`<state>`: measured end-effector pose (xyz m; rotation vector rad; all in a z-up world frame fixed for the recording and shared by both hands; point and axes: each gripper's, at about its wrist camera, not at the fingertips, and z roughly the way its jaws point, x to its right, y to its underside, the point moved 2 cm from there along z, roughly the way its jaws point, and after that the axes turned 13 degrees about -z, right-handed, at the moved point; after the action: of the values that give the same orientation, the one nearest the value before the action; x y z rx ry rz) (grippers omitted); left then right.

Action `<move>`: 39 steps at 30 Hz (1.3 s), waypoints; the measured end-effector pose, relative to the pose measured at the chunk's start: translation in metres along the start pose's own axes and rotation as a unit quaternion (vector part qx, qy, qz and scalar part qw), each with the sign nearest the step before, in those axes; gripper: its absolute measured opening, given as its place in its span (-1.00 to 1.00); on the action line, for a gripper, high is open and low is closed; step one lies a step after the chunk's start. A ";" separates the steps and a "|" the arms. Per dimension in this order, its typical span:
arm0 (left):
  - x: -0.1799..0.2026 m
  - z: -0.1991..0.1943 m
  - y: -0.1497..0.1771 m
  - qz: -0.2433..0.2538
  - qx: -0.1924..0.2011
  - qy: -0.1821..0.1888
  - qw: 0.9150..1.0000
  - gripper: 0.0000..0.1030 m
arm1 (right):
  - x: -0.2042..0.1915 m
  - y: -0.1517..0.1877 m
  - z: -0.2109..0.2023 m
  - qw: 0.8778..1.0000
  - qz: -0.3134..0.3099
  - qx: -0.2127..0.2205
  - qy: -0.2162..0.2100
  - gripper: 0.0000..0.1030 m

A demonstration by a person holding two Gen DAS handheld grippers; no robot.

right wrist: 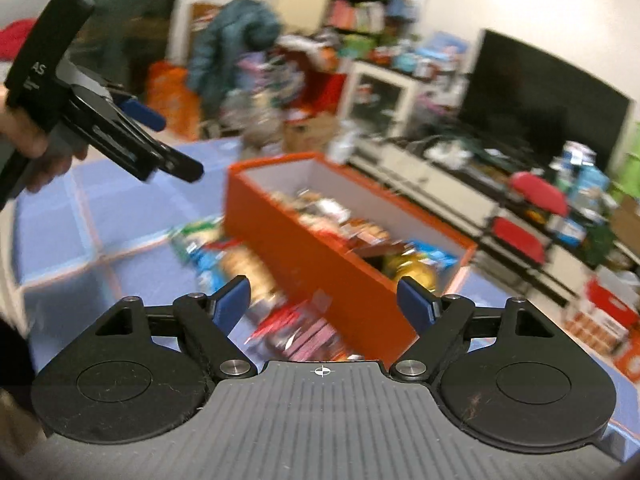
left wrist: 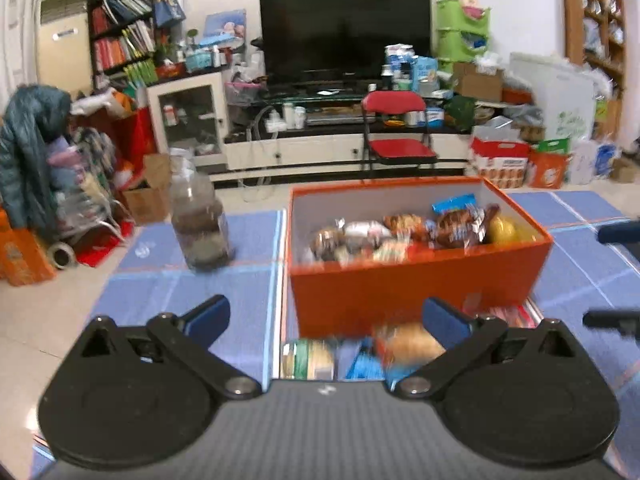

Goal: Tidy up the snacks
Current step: 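Return both tools to the remaining packets beside the box, then grasp a red-labelled date bag with the right tool while the left tool grasps a green bread packet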

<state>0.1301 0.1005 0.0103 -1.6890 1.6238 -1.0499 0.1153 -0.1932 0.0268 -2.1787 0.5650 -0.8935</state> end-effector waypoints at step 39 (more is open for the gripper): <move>-0.039 0.096 0.040 -0.022 -0.081 0.026 0.996 0.79 | -0.012 0.067 0.111 0.983 0.043 -0.101 -0.148 0.07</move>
<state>0.1910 0.1237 -0.0799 -1.8240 1.7523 -1.0144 0.1811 -0.1806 -0.0851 -2.3908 0.6176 -0.4687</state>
